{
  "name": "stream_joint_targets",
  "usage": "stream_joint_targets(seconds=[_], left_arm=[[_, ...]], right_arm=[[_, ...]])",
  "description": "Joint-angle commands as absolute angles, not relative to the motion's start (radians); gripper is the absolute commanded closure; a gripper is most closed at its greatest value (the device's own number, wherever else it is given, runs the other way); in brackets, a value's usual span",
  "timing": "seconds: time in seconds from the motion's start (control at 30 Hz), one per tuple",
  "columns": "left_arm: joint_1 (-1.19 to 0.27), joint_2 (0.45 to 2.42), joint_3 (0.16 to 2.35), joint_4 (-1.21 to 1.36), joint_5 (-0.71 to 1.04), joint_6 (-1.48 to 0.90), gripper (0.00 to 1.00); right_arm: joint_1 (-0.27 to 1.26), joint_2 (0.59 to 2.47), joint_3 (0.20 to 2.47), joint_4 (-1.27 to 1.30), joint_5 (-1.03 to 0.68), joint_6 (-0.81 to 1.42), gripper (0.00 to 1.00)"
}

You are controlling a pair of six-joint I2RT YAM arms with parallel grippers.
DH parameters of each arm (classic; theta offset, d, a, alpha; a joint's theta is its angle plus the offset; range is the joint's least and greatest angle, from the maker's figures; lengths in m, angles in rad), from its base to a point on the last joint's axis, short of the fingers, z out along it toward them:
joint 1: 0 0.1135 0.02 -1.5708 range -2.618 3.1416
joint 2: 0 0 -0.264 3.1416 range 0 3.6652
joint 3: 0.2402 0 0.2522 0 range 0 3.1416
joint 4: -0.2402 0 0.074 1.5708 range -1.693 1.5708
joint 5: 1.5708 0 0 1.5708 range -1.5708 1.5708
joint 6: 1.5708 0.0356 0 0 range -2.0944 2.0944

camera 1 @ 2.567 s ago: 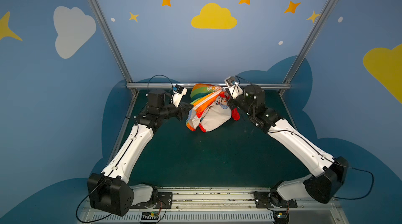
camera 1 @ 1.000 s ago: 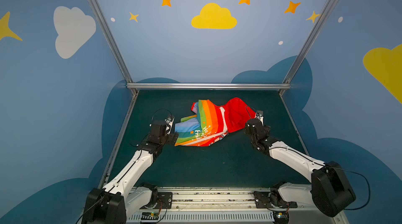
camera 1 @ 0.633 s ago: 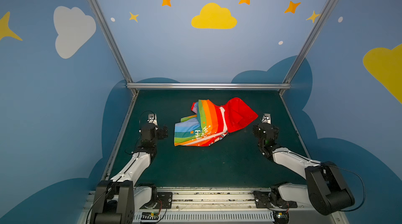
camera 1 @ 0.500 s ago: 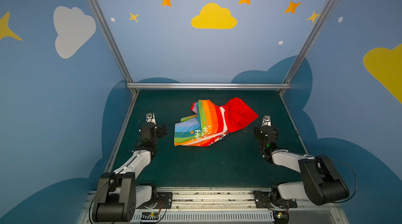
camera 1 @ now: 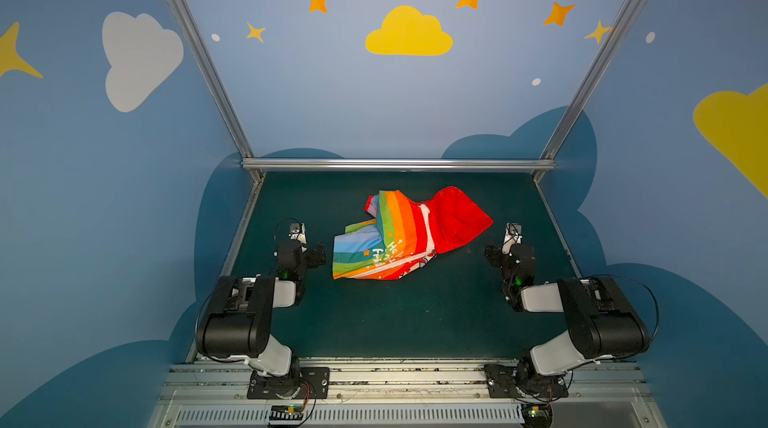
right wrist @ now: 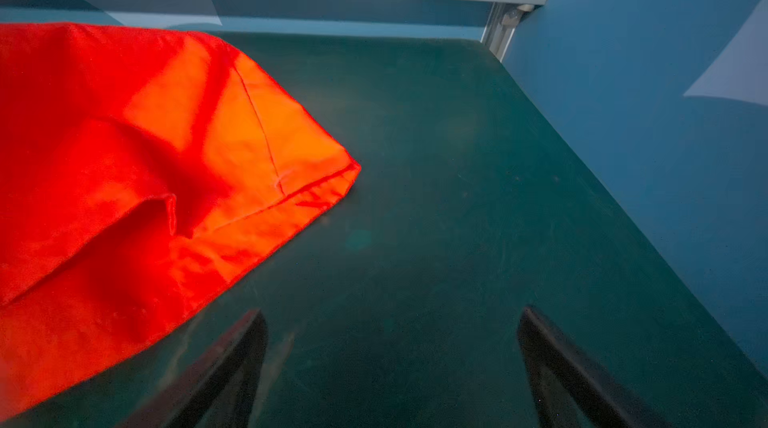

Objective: Zip up the jacket

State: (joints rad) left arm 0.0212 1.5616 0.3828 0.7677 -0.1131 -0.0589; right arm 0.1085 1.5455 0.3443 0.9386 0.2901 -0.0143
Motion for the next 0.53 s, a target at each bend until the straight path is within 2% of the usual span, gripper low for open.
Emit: stream_joint_targets(seconds=[0.0,0.1,0.2,0.5], left_arm=[[0.02,1.525,0.408,0.777,-0.08,-0.034,0.01],[0.02,1.533,0.399,0.803,-0.083,-0.038,0.01],[0.018,1.532,0.402,0.799,-0.084,-0.035,0.01],[0.018,1.532,0.404,0.794,-0.084,-0.034,0.01]], right_arm=[[0.094,1.523,0.383,0.854,0.247,0.02,0.06],[0.088,1.545,0.366,0.927,0.237,0.014,0.06],[0.086,1.519,0.386,0.844,0.234,0.026,0.06],[0.079,1.531,0.38,0.875,0.219,0.023,0.06]])
